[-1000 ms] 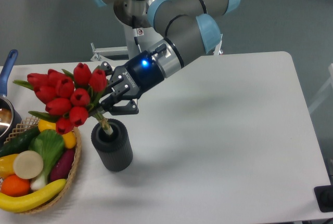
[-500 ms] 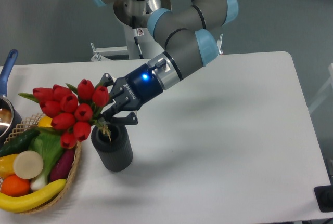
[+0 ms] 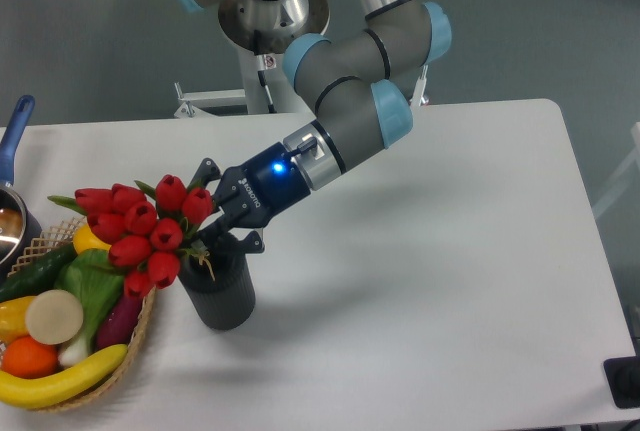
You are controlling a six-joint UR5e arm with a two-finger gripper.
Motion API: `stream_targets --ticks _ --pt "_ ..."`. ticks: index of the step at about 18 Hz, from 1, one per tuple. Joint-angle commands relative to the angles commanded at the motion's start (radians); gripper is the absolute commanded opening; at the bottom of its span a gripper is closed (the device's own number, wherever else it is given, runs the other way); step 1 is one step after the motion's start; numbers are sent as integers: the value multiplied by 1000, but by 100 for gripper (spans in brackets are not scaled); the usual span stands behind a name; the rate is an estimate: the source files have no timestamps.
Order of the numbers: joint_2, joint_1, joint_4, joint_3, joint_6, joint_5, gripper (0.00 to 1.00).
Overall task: Insert the flowers into the vase
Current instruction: 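Lower the tulip stems down into the black vase opening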
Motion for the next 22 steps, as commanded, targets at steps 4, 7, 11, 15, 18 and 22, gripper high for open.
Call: stream_targets --ticks 4,7,11,15,18,22 --pt "-18 0 3 -17 34 0 27" --pt "-34 0 6 -22 55 2 29" --pt "-45 11 6 -22 80 2 30" --pt "-46 25 9 -28 83 8 30" --pt "-48 28 11 -32 83 23 35" --pt "-54 28 12 -35 83 28 39"
